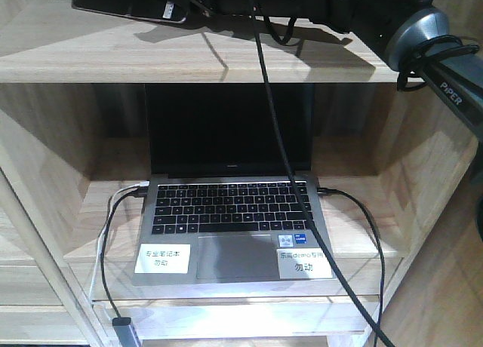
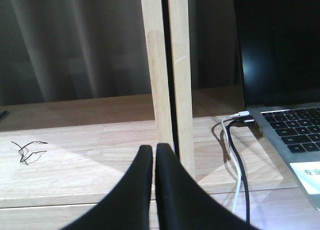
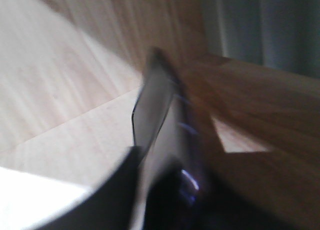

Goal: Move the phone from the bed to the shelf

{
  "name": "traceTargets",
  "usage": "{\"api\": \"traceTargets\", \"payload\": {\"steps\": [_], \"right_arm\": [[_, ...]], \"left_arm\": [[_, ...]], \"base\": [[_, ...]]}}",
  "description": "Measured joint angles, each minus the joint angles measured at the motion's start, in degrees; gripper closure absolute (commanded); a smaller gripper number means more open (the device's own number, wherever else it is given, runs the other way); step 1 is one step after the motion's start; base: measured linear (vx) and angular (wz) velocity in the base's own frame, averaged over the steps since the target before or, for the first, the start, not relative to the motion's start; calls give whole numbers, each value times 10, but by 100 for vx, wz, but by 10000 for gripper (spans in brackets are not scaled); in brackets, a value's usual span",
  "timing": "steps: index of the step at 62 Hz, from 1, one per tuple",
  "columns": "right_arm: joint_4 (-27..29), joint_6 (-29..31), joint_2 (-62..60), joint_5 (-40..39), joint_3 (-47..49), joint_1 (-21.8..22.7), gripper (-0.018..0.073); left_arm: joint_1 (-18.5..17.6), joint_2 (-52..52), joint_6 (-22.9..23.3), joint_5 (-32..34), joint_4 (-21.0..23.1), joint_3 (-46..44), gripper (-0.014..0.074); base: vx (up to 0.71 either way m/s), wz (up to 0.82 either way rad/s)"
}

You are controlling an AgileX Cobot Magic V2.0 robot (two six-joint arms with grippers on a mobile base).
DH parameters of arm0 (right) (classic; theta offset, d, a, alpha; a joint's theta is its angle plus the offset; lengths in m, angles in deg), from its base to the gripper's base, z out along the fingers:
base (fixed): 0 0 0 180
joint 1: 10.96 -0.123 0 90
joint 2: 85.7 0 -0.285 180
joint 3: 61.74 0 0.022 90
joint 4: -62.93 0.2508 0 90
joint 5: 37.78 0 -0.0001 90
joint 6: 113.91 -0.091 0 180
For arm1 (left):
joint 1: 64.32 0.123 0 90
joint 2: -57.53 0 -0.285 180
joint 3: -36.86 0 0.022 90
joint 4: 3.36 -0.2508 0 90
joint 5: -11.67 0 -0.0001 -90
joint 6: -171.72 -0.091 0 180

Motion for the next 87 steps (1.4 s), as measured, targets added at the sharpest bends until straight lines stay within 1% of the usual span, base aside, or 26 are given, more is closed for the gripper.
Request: {"api": "traceTargets", "payload": {"steps": [8,16,28,38,47,55,62,63,66,69,70,79,87], "right_arm": [[-4,0,3,-14,0,0,-66],[-6,0,4,-26,0,0,-169],[-43,0,0,-28,0,0,-155],[-73,0,-14,-28,0,0,-116],[-97,-11,-37,-28,0,0,-43],[-129,-49,-61,-25,0,0,100],[-180,-107,-80,-18,0,0,307],[-191,-117,-84,-15,0,0,351],[-211,-139,-93,-10,0,0,442],[-233,-161,-102,-4,0,0,559],[-238,-167,-104,-3,0,0,574],[-288,-237,-127,11,0,0,563],[-342,-270,-145,36,0,0,563]], "left_arm": [[0,0,0,0,0,0,596],[0,0,0,0,0,0,596],[0,0,0,0,0,0,596],[0,0,0,0,0,0,596],[0,0,0,0,0,0,596],[0,0,0,0,0,0,596],[0,0,0,0,0,0,596],[0,0,0,0,0,0,596],[0,0,0,0,0,0,596],[0,0,0,0,0,0,596],[0,0,0,0,0,0,596],[0,0,0,0,0,0,596],[0,0,0,0,0,0,596]], "base": [[0,0],[0,0],[0,0],[0,0],[0,0],[0,0],[0,0],[0,0],[0,0],[0,0],[0,0],[0,0],[0,0]]}}
